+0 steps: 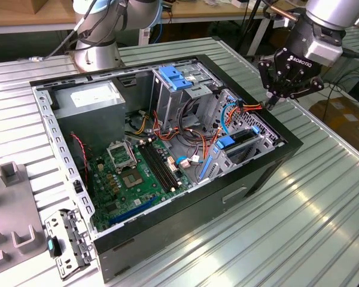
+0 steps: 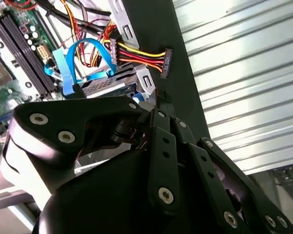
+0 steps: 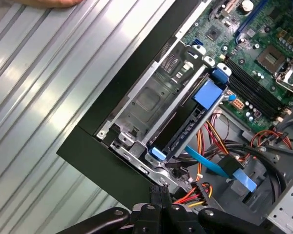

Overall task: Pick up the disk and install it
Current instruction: 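Insert the first disk wire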

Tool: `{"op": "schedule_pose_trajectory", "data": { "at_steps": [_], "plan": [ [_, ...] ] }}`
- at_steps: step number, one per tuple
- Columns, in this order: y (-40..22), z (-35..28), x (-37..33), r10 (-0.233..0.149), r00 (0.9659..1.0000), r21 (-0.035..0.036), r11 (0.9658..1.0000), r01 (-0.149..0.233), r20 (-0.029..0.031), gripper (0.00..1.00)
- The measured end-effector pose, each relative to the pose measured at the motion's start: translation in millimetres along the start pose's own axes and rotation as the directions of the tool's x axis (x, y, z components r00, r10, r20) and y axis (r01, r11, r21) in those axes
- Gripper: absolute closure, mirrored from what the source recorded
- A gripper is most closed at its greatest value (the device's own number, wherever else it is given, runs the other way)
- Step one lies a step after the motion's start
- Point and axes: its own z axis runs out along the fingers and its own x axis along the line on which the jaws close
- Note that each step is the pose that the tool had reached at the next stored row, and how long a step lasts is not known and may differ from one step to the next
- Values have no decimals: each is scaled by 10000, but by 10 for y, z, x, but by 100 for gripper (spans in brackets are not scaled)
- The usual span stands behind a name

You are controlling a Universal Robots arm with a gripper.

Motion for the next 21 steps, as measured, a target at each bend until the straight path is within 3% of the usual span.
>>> {"op": "schedule_pose_trajectory", "data": {
  "at_steps": [3,5,10,12,15,16,17,21],
  "plan": [
    [-10,16,8,-725,9974,-8,9974,725,1,89],
    [-29,26,15,-996,9950,-11,9950,996,2,89],
    [-142,34,-29,-1148,9934,-13,9934,1148,3,89],
    [-209,52,-69,-1242,9923,-14,9923,1242,2,76],
    [-237,102,-80,-1325,9912,-12,9912,1325,4,76],
    [-238,122,-80,-1488,9889,-12,9889,1488,-3,76],
    [-244,138,-76,-1764,9843,-10,9843,1764,-9,76],
    [-250,156,-71,-2028,9792,-13,9792,2028,-17,76]
  ]
}}
